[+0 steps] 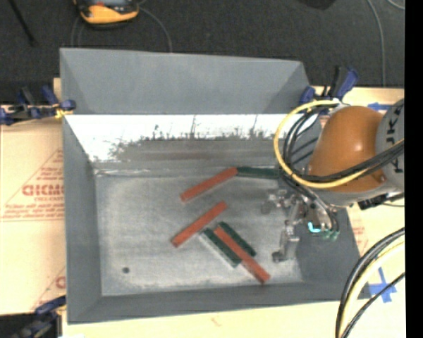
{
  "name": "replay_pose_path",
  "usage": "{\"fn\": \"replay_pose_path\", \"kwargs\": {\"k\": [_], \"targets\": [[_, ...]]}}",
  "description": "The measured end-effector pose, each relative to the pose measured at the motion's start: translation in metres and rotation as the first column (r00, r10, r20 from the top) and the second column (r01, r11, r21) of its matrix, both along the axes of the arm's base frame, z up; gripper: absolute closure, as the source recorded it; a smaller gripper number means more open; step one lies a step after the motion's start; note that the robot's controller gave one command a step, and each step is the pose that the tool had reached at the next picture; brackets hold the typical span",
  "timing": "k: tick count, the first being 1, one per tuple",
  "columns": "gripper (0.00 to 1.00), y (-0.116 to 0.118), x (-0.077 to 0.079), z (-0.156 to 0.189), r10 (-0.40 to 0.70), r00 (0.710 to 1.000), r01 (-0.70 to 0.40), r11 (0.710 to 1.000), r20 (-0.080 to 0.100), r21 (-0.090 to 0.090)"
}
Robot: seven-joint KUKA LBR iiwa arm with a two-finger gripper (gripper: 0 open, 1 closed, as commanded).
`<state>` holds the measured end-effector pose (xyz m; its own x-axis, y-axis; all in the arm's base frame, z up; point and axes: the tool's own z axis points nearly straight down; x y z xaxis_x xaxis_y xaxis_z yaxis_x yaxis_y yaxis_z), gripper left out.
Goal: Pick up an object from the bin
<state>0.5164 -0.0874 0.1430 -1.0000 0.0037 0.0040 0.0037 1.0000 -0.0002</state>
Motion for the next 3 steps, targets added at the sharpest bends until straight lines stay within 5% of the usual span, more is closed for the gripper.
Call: {"fn": "replay_pose_path", "kwargs": {"k": [1,2,3], "targets": [[0.00,0.000,0.002,0.004,0.003,1.000,-0.003,1.000,0.008,-0.001],[0.00,0.059,0.009,-0.064,0.067,0.998,-0.067,0.998,0.012,-0.002],[0.00,0.075,0.005,-0.078,-0.034,0.999,0.034,0.999,0.007,0.000]]}}
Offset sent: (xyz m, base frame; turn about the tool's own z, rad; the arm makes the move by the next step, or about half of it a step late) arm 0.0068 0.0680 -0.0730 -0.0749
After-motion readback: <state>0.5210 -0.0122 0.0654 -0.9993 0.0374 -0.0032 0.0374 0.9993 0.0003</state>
